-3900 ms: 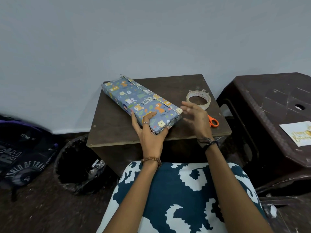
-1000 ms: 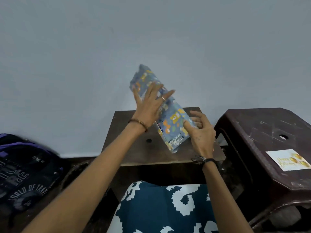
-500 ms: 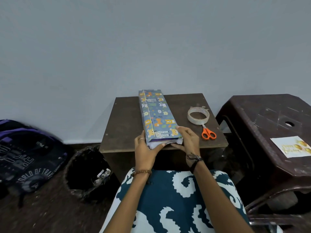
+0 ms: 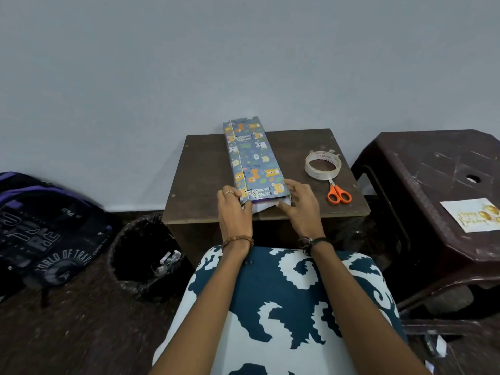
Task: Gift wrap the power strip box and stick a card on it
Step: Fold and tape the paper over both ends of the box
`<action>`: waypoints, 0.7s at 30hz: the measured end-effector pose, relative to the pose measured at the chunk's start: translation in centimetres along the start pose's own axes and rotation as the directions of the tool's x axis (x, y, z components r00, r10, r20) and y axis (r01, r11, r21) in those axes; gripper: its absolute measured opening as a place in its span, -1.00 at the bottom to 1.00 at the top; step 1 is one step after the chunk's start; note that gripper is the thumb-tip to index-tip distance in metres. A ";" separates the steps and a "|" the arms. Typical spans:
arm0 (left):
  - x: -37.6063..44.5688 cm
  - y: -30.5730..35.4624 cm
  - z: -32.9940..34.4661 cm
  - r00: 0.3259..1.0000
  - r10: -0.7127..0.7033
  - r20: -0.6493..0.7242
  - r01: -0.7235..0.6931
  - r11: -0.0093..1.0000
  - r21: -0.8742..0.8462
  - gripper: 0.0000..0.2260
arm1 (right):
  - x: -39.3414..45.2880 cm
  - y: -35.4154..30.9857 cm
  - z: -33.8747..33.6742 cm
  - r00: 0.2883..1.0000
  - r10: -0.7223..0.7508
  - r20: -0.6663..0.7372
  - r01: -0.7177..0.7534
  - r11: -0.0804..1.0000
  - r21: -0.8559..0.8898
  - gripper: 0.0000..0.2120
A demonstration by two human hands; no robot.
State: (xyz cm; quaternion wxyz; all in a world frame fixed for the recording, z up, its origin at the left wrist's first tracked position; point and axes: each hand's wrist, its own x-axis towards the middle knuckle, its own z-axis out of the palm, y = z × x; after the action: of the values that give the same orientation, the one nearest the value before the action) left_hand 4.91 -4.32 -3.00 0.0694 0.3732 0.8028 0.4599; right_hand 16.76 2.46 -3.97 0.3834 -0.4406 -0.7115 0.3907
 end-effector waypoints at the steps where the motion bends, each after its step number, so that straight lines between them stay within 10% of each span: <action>1: 0.0 -0.1 0.0 1.000 0.016 0.000 -0.016 1.000 0.019 -0.83 | 0.0 0.1 0.1 0.999 -0.013 -0.032 0.013 1.000 -0.021 -0.61; 13: 0.6 -0.7 -0.4 0.995 0.054 0.083 -0.052 0.998 -0.031 -0.81 | 0.6 0.9 1.2 0.970 -0.125 -0.207 0.095 0.984 -0.150 -0.81; 21: 1.1 -1.5 -1.1 0.987 0.008 0.161 0.034 0.966 -0.255 -0.61 | 1.8 1.1 -0.1 0.992 -0.114 -0.060 0.111 0.992 -0.052 -0.71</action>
State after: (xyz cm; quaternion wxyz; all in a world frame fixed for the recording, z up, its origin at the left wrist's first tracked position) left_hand 2.82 -4.80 -3.31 0.1849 0.3916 0.7307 0.5279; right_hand 16.67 4.51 -4.58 0.4159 -0.4212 -0.7321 0.3371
